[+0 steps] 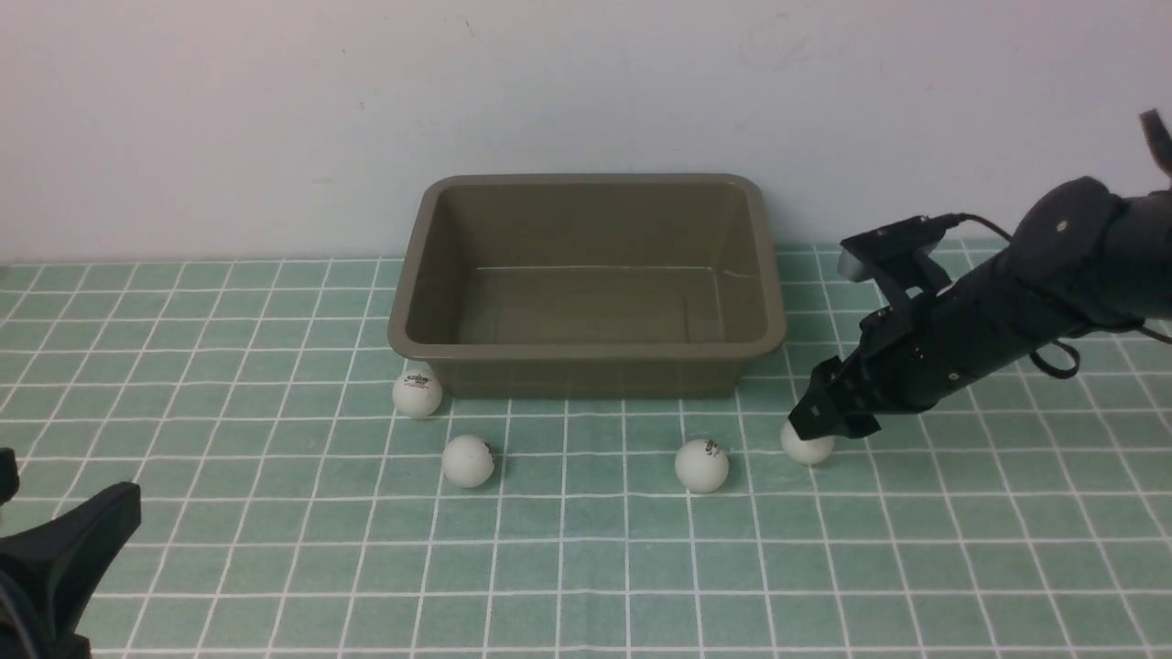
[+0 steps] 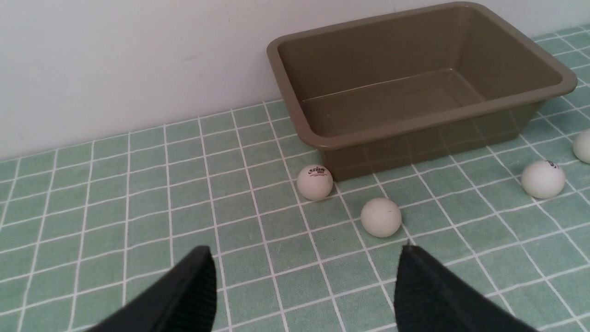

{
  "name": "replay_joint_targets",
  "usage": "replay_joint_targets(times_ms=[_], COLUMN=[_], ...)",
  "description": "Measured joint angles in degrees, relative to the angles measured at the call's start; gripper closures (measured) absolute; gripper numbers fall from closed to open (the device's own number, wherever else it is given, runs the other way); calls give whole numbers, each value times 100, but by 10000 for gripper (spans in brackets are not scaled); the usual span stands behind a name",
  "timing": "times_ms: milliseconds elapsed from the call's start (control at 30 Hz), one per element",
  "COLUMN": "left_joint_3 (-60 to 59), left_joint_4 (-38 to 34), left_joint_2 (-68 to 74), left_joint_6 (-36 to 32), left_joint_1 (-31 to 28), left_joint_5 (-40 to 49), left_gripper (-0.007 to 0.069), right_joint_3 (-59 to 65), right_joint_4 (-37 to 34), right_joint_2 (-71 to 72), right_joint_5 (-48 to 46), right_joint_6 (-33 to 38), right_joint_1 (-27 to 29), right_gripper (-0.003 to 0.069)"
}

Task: Put the table tennis balls in the box on the green coffee tablecloth.
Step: 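Reach for and grasp a ping pong ball on the table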

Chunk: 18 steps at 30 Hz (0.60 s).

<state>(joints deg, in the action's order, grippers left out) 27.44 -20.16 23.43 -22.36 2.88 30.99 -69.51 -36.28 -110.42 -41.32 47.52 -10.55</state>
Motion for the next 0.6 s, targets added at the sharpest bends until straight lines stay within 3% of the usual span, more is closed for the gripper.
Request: replay_joint_targets(times_ms=[233, 333, 600], left_joint_3=[0, 0, 0], left_joint_4=[0, 0, 0], left_joint_2=[0, 0, 0], left_joint_6=[0, 0, 0], left_joint_1=[0, 0, 0], left_joint_5=[0, 0, 27], left_gripper=[155, 155, 155], right_joint_3=[-16, -16, -22], right_joint_4=[23, 41, 953], right_joint_2=[-308, -321, -29], right_joint_5=[245, 337, 567], right_joint_6=[0, -53, -879], right_joint_1=[-292, -334, -334], right_gripper=[240, 291, 303])
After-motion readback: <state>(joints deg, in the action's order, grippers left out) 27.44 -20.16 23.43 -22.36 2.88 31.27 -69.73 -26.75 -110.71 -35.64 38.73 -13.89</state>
